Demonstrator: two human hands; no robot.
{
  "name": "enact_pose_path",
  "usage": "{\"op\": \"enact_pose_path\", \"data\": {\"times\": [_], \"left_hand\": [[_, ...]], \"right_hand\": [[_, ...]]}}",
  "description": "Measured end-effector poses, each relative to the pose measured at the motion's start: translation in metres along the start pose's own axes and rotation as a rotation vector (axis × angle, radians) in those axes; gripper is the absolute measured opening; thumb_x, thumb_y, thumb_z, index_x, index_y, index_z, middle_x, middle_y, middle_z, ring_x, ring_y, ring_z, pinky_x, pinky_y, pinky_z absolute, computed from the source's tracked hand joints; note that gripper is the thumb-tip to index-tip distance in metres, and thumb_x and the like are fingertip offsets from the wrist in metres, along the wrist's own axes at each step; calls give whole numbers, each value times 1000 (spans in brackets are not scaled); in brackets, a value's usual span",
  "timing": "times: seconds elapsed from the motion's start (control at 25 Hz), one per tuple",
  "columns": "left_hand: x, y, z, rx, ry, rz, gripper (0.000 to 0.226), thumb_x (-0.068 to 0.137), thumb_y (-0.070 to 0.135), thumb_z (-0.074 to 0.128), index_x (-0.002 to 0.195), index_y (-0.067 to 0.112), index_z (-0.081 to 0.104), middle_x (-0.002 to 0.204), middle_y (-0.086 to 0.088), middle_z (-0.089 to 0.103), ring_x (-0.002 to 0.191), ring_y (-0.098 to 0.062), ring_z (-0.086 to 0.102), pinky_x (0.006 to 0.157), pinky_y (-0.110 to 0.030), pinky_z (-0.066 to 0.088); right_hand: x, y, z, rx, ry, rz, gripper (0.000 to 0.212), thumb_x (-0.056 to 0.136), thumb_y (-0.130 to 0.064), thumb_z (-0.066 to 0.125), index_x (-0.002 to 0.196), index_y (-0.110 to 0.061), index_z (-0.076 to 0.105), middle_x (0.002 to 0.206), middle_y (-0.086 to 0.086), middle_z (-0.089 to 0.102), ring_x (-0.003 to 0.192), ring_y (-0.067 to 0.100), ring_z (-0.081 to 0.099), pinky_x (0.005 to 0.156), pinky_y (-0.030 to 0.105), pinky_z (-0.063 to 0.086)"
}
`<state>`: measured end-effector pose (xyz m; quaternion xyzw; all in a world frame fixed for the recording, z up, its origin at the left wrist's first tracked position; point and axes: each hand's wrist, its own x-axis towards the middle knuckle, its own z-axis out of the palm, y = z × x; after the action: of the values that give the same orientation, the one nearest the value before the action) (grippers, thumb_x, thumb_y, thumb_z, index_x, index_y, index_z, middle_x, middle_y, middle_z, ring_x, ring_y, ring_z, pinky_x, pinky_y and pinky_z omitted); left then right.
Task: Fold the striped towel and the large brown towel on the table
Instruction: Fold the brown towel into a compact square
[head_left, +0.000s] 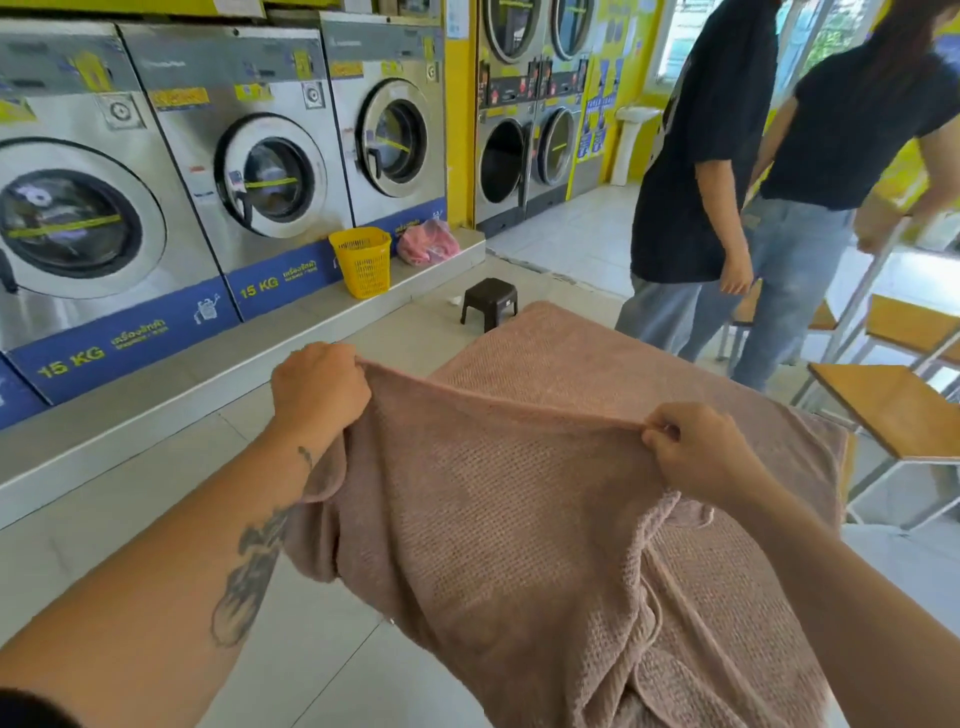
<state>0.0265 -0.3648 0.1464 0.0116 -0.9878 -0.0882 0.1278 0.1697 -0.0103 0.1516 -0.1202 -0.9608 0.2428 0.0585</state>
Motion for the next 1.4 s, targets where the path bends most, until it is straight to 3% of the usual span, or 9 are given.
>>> {"op": "enact_pose_path", "data": {"times": [0.08,0.24,0.36,0.56,0.84,1.0,1.16,1.28,1.4], "left_hand": [[26,13,-6,-5,-72,-74,26,88,15,50,108,11,65,115,-18,64,106,-41,60,80,-42,48],[57,79,-15,-325,-101,-87,28,92,9,49,118,6,61,126,-23,59,114,-44,55,80,-40,42],[53,144,-14,-463,4,48,37,91,12,45,123,13,64,129,-20,57,117,-40,53,95,-44,46],[17,248,13,-626,27,175,42,90,7,38,115,17,69,131,-17,47,116,-33,47,102,-36,35],[-17,402,38,-564,88,72,31,98,17,40,115,21,65,134,-15,46,121,-31,47,99,-36,37],[-28,476,51,-426,-10,0,31,95,21,42,115,23,65,135,-14,45,122,-35,48,104,-45,40],[-35,519,59,-357,-34,-39,24,86,25,38,82,28,61,119,-16,55,115,-38,50,97,-51,47],[-35,553,69,-355,-30,-46,33,90,17,40,101,23,71,121,-17,56,118,-35,50,101,-42,45],[-30,580,84,-385,-29,-73,35,89,17,40,102,21,73,119,-14,62,112,-35,55,95,-43,51]], "right_hand": [[-7,9,-4,-8,-99,-1,20,94,-20,60,76,-28,65,80,-6,66,76,10,59,62,30,42],[-24,30,-11,10,-247,42,26,90,-12,60,67,-26,59,70,-6,60,70,15,56,63,30,41],[-38,54,-31,48,-132,132,37,92,-11,58,58,-22,49,60,-5,51,61,14,49,61,32,37],[-33,124,-83,121,78,214,25,91,-15,60,69,-2,60,71,17,62,71,26,58,63,34,39],[14,266,-137,281,103,202,23,90,-14,57,71,-3,62,65,9,59,66,25,56,58,33,38],[58,329,-168,239,48,147,28,94,-22,54,93,2,69,87,22,70,84,33,64,63,33,46],[91,371,-189,240,36,120,25,94,-26,54,93,-11,74,89,9,74,86,26,66,81,42,57],[109,387,-198,215,9,71,21,94,-25,52,91,-22,72,85,-1,71,82,17,64,73,35,54],[131,397,-203,197,-45,22,20,95,-22,51,90,-23,70,85,-3,68,74,10,60,57,25,47]]}}
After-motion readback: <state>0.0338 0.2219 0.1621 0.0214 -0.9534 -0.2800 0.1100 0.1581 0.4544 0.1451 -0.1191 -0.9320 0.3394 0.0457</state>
